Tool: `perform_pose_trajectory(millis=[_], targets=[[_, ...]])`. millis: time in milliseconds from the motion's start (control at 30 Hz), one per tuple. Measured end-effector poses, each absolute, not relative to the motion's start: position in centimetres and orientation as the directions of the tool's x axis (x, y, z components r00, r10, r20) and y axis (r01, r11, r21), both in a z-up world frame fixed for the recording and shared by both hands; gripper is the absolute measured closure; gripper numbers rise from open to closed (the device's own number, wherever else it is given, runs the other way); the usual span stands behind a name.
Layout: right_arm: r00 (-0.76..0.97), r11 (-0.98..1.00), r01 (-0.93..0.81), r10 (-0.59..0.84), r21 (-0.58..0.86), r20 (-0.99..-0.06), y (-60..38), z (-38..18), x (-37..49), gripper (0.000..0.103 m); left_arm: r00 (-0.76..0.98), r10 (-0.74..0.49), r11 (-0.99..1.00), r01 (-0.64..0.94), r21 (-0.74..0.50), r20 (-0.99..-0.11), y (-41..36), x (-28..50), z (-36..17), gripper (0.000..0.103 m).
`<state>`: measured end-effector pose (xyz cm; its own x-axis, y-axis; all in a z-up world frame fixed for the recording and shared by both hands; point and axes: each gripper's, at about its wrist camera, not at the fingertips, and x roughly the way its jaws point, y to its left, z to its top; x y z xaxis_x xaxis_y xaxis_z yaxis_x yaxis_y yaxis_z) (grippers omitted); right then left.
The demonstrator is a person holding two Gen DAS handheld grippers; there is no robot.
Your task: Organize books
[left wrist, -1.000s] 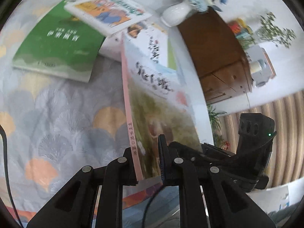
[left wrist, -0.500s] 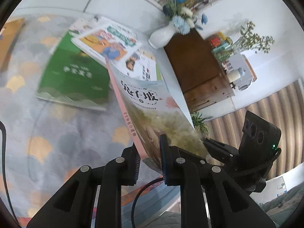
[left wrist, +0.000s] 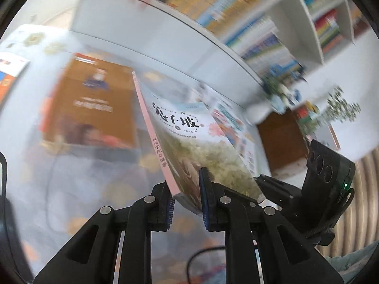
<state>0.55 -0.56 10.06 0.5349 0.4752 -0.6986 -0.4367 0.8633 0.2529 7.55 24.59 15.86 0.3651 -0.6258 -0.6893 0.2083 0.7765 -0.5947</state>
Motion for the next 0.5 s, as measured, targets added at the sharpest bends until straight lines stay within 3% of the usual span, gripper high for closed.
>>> perform_pose_trajectory(millis=[333, 433, 500], targets=[[0.441, 0.869, -0.392, 0.467, 0.304, -0.767, 8.8, 7.1, 10.4, 0.064, 0.382, -0.614, 0.756, 0.033, -0.654, -0.691, 31.5, 13.6, 8.7, 0.088], [0.407, 0.889, -0.338, 0.435, 0.309, -0.803, 9.8, 5.4, 12.6, 0.063, 0.379, -0.555, 0.799, -0.007, -0.602, -0.741, 32.5, 15.4, 7.1, 0.087], [0.380, 0.896, -0.308, 0.424, 0.320, -0.822, 10.1, 4.1, 14.1, 0.063, 0.386, -0.497, 0.823, -0.076, -0.563, -0.777, 34.0, 16.3, 6.0, 0.081]])
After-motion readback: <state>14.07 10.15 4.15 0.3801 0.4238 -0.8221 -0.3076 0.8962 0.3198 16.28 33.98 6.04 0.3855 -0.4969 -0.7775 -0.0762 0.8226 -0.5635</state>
